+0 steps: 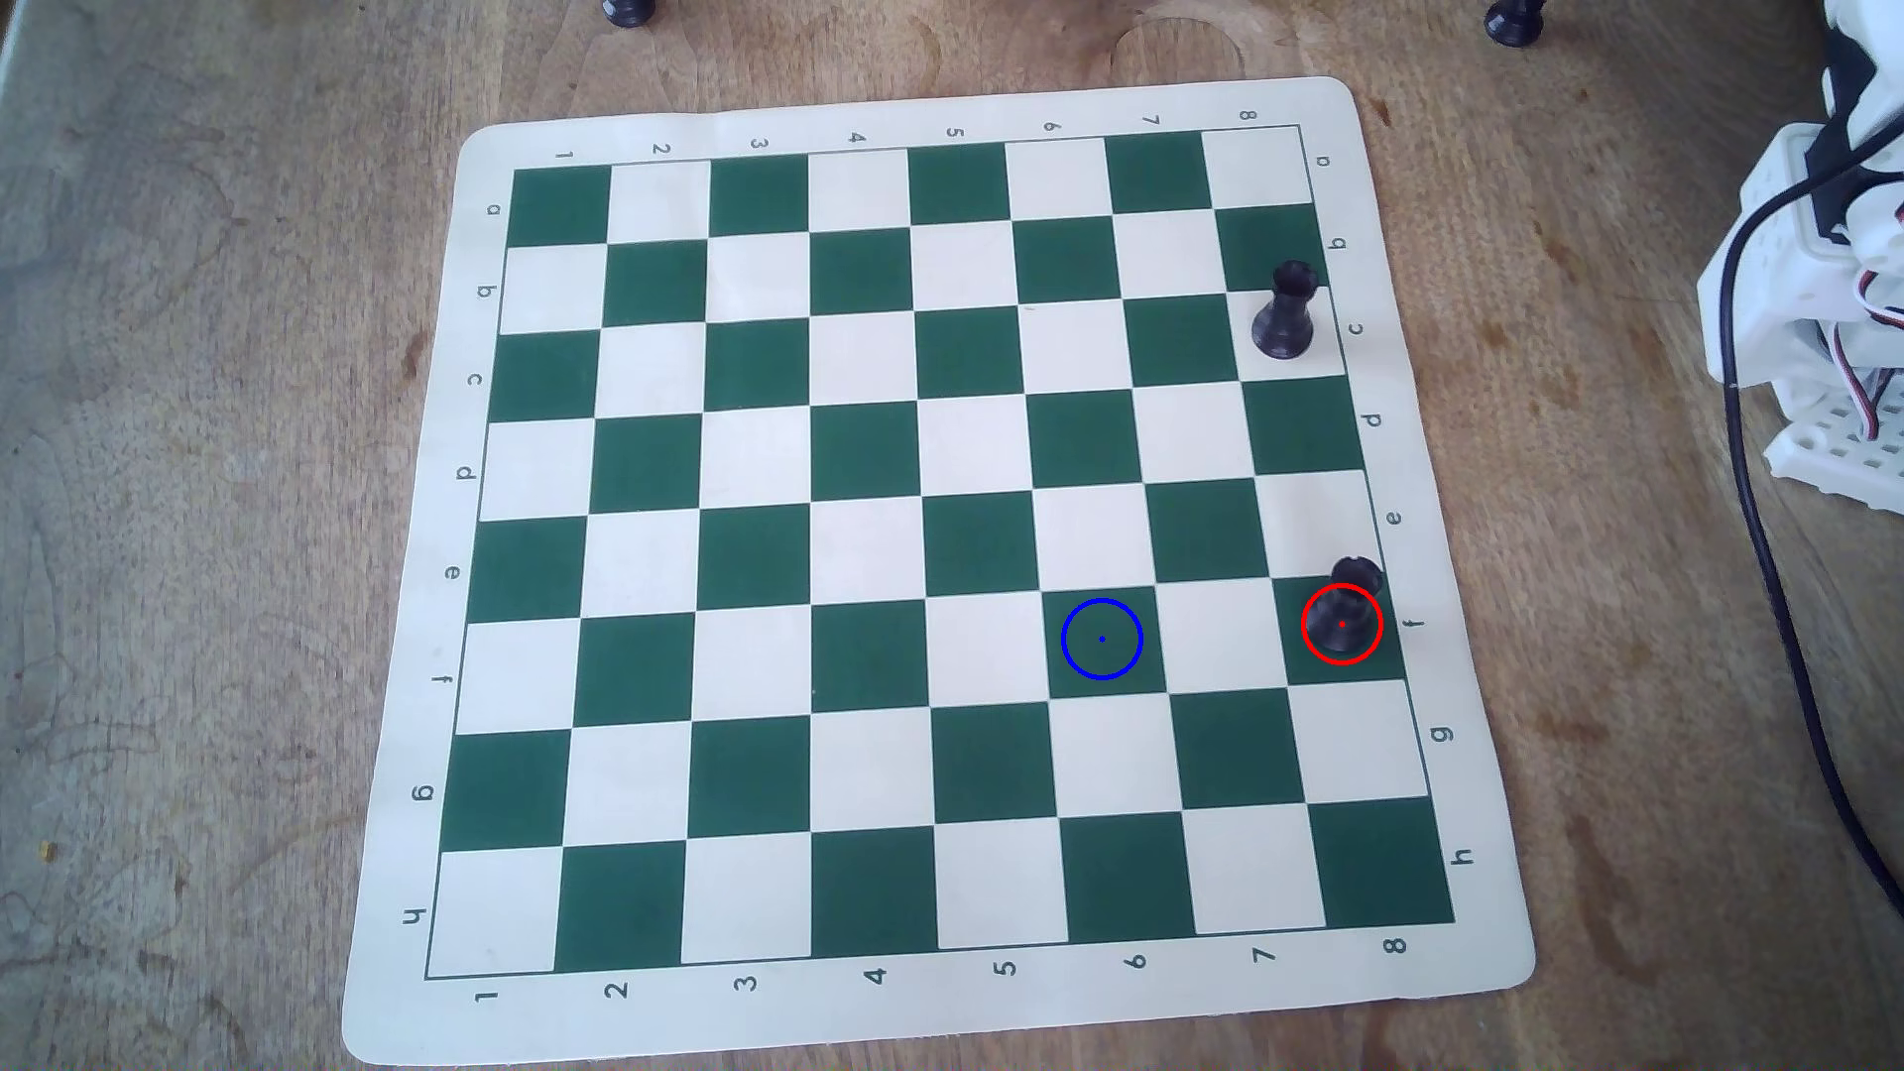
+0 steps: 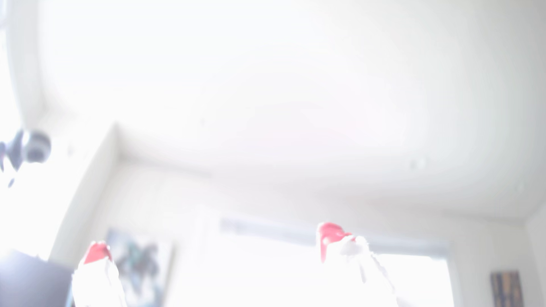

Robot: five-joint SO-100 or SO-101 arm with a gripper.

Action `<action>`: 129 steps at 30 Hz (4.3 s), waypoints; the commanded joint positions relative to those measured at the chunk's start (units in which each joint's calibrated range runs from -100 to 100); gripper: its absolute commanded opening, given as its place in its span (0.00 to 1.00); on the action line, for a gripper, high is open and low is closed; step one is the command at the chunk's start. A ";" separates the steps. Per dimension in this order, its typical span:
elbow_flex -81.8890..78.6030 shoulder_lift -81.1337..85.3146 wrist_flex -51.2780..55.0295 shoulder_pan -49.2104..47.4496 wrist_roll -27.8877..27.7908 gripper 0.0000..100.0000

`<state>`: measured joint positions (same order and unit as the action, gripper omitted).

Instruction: Move the chess piece from red to blue

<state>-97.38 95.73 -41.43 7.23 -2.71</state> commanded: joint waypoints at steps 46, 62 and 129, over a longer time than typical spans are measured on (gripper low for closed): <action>25.12 -28.07 100.32 -19.55 9.04 0.35; 19.59 -35.71 88.94 -24.47 10.79 0.34; 25.39 -58.12 65.92 -26.66 11.87 0.23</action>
<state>-74.97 37.24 23.98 -19.10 9.21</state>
